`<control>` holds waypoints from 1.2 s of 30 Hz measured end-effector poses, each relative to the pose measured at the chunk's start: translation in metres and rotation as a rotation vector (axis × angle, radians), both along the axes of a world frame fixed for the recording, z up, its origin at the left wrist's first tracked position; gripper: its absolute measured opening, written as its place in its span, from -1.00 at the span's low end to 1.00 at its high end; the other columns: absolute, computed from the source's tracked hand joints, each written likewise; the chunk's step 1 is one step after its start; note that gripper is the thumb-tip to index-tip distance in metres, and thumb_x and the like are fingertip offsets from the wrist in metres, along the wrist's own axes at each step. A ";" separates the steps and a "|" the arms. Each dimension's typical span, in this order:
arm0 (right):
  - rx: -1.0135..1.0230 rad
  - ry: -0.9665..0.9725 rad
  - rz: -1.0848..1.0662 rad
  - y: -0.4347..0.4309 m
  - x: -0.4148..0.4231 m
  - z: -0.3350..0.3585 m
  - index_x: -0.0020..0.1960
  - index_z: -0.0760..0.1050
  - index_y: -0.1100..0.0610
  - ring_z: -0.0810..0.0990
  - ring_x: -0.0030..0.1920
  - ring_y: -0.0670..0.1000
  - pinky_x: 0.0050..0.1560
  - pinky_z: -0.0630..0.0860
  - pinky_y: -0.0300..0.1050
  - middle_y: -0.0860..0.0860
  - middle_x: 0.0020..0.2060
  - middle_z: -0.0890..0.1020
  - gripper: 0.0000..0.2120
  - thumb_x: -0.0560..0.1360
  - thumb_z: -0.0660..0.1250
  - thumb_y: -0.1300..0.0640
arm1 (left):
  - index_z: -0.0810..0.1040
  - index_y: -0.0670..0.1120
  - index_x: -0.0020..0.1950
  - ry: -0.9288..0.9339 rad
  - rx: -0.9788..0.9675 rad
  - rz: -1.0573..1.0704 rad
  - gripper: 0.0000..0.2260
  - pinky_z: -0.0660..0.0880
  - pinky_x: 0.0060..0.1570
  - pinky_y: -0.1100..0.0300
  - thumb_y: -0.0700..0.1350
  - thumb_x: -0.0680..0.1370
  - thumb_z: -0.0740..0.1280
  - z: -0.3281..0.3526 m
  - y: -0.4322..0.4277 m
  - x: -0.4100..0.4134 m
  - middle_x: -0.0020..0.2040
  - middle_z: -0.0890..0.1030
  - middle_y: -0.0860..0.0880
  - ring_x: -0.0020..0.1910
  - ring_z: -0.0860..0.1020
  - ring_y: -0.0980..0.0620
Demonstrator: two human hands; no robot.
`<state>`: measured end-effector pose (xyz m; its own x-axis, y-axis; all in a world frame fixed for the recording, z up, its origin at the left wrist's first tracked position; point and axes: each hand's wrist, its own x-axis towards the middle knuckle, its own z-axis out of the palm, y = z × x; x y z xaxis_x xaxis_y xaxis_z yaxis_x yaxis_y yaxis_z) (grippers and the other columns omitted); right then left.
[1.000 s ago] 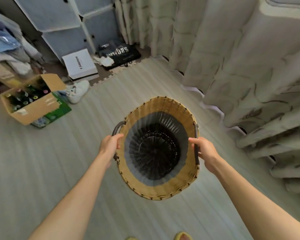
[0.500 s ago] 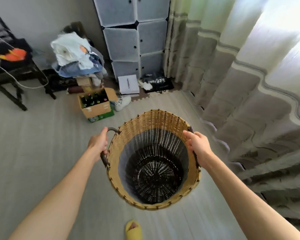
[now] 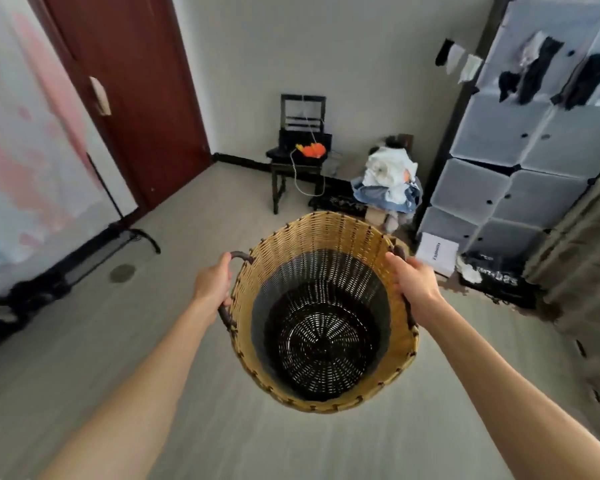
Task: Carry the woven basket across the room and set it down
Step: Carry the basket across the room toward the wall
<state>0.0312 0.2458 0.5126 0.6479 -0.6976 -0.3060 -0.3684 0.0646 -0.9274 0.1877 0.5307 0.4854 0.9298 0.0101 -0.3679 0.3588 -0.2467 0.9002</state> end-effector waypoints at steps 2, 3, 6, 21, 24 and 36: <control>-0.003 -0.019 0.089 0.044 0.041 0.011 0.11 0.58 0.08 0.47 -0.35 0.01 -0.24 0.47 0.00 -0.01 -0.36 0.50 -0.71 0.55 0.34 -0.11 | 0.44 -0.13 -0.19 -0.004 -0.002 0.102 -0.63 0.28 -0.46 0.13 0.16 0.58 0.20 0.010 0.059 0.011 -0.40 0.30 -0.02 -0.50 0.25 0.01; 0.000 -0.021 0.138 0.072 0.066 0.014 0.07 0.59 0.06 0.50 -0.35 0.02 -0.22 0.49 0.02 -0.02 -0.37 0.53 -0.73 0.54 0.34 -0.12 | 0.43 -0.13 -0.19 -0.016 -0.004 0.166 -0.63 0.28 -0.44 0.13 0.17 0.58 0.20 0.015 0.095 0.018 -0.40 0.29 -0.03 -0.49 0.26 0.00; 0.009 -0.056 0.259 0.158 0.128 0.022 0.05 0.58 0.07 0.45 -0.40 -0.02 -0.33 0.38 -0.09 -0.06 -0.41 0.49 -0.77 0.55 0.35 -0.08 | 0.42 -0.13 -0.18 -0.041 -0.022 0.323 -0.63 0.25 -0.46 0.14 0.18 0.56 0.22 0.025 0.194 0.040 -0.40 0.27 -0.02 -0.50 0.25 0.01; 0.070 -0.034 0.816 0.584 0.365 0.018 0.18 0.60 0.22 0.44 -0.42 -0.03 -0.39 0.34 -0.13 -0.07 -0.47 0.50 -0.69 0.57 0.36 0.03 | 0.49 -0.18 -0.14 -0.014 0.169 0.837 -0.60 0.37 -0.39 0.13 0.17 0.53 0.19 0.055 0.606 0.107 -0.30 0.42 -0.13 -0.43 0.41 -0.11; 0.059 -0.002 0.923 0.654 0.405 0.012 0.16 0.61 0.20 0.44 -0.44 -0.04 -0.40 0.33 -0.14 -0.11 -0.55 0.50 -0.73 0.59 0.34 0.04 | 0.48 -0.16 -0.20 -0.016 0.156 0.901 -0.65 0.33 -0.35 0.07 0.10 0.56 0.16 0.050 0.663 0.116 -0.38 0.36 -0.12 -0.50 0.33 -0.09; 0.032 0.084 1.408 0.915 0.537 -0.002 -0.08 0.57 0.11 0.39 -0.48 -0.06 -0.39 0.29 -0.17 -0.13 -0.65 0.42 -0.85 0.58 0.33 0.05 | 0.38 -0.08 -0.31 0.043 0.116 1.313 -0.64 0.30 -0.31 0.03 0.15 0.54 0.20 0.009 0.858 0.147 -0.49 0.31 -0.03 -0.51 0.26 -0.05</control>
